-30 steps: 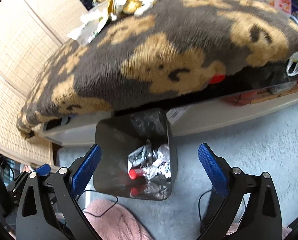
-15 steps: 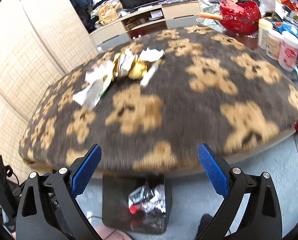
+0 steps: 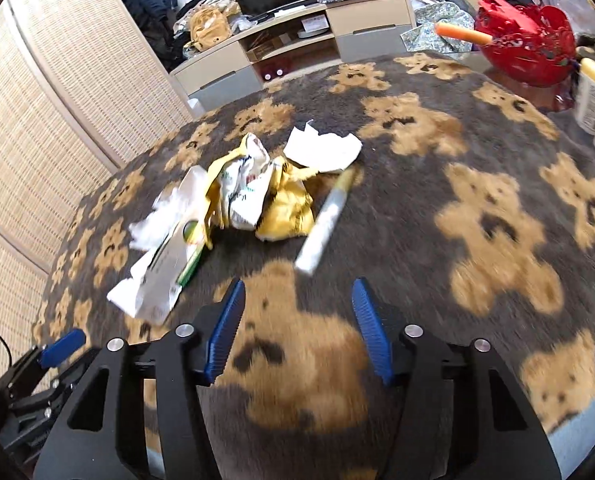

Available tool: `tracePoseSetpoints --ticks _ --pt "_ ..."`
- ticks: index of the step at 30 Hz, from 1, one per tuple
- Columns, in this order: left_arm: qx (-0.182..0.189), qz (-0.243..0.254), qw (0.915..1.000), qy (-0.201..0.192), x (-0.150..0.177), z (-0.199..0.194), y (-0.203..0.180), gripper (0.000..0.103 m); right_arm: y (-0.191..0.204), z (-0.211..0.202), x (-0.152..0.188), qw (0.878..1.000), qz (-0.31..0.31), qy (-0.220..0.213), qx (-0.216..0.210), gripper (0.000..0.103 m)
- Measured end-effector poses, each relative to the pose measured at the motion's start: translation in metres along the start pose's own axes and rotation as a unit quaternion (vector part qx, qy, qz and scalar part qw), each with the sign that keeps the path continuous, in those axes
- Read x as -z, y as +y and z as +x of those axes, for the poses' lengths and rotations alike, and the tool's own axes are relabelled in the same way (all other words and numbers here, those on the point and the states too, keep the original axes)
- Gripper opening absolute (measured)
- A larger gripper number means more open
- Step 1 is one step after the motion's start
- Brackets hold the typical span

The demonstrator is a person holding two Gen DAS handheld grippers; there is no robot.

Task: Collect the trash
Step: 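Grasp the clear gold-capped tube with the right gripper while the left gripper grasps a plastic bag, then carry the tube and plastic bag over the bin and open both grippers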

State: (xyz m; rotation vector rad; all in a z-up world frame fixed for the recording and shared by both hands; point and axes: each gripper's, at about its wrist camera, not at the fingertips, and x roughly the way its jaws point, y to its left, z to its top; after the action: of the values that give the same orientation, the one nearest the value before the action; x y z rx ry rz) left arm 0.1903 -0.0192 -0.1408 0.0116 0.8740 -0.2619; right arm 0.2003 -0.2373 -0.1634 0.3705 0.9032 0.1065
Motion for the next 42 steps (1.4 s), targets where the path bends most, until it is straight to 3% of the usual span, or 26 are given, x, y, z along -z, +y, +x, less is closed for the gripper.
tracePoseSetpoints --ticks 8,15,19,24,26,32,38,42 --pt "0.006 0.006 0.9999 -0.012 -0.044 0.03 -0.008 0.052 0.003 0.028 -0.014 1.0 -0.01 0.014 0.007 0.043" --pt "0.014 0.012 0.9998 -0.007 -0.066 0.053 -0.018 0.046 -0.002 0.044 -0.018 1.0 -0.007 0.02 0.01 0.042" --pt "0.024 0.017 0.9996 0.006 -0.071 0.066 -0.023 0.023 -0.001 0.051 -0.016 0.999 -0.016 0.021 0.019 0.035" --pt "0.023 0.022 0.9994 0.014 -0.069 0.071 -0.023 0.01 -0.002 0.05 -0.014 0.998 -0.031 0.019 0.041 0.02" --pt "0.02 0.025 0.9994 0.014 -0.066 0.068 -0.022 0.008 -0.005 0.05 -0.014 0.998 -0.027 0.022 0.048 0.016" --pt "0.013 0.029 0.9994 0.008 -0.058 0.047 -0.021 0.006 -0.013 0.037 -0.005 0.998 -0.019 0.037 0.047 0.015" --pt "0.013 0.028 0.9995 -0.008 -0.045 0.007 -0.022 0.006 -0.021 0.015 0.02 0.998 0.0 0.049 0.033 0.015" --pt "0.012 0.027 0.9995 -0.01 -0.031 -0.018 -0.025 0.006 -0.015 0.0 0.043 0.998 -0.024 0.047 0.047 0.015"
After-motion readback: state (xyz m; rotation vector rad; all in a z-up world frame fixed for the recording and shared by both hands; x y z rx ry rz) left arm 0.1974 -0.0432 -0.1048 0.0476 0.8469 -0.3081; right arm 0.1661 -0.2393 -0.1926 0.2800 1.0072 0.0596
